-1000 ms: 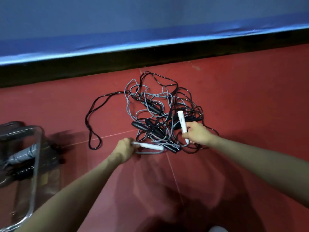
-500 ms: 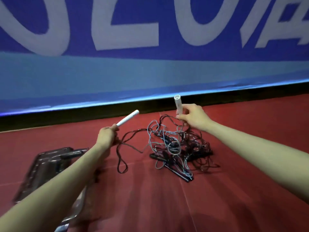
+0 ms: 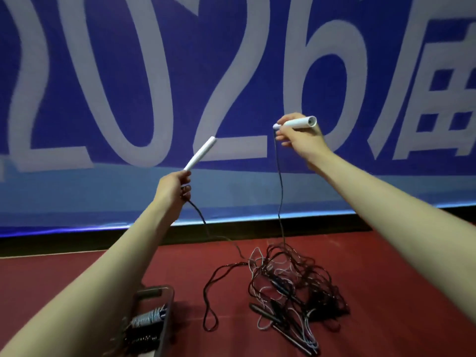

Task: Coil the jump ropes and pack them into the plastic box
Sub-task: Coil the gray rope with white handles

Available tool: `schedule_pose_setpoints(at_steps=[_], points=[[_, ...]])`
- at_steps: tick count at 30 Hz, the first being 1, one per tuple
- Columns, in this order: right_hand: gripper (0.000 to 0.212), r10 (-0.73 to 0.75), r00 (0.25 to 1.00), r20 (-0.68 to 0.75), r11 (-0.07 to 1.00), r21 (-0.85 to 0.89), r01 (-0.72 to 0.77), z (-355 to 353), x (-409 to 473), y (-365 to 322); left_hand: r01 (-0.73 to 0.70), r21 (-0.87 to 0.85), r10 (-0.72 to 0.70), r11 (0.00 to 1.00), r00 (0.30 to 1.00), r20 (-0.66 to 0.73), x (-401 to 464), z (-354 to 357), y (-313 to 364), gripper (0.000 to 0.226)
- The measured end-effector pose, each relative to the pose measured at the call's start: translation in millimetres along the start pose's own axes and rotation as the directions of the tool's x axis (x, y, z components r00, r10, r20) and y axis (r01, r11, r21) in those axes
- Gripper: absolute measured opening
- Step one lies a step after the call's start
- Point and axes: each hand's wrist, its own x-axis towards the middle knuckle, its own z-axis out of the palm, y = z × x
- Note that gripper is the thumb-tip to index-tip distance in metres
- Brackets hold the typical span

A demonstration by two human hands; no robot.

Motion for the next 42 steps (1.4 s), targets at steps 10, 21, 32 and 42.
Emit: schedule_pose_setpoints(at_steps=[10, 21, 32, 42], points=[[0.023, -0.285, 0.955, 0.079, 0.950, 0.154, 0.271, -6, 3, -72, -0.214, -0.087, 0.216, 0.973, 0.976, 0.007, -35, 32, 65, 0.023], [0.032, 0.265, 0.963, -0.035, 0.805, 0.558, -0.201, 10, -57, 1, -0.360, 0.032, 0.342, 0.932, 0.907, 0.244, -42, 13, -4, 0.024], [0.038, 0.319, 0.847, 0.425, 0.703, 0.493, -0.513, 23, -68, 28, -0.477, 0.324, 0.338, 0.817, 0.852, 0.401, -39, 13, -26, 0.018], [0.025, 0.321, 0.820, 0.473, 0.814, 0.305, -0.495, 39, -62, 53, -0.403, 0.311, 0.260, 0.861, 0.873, 0.412, -23, 10, -53, 0.002]])
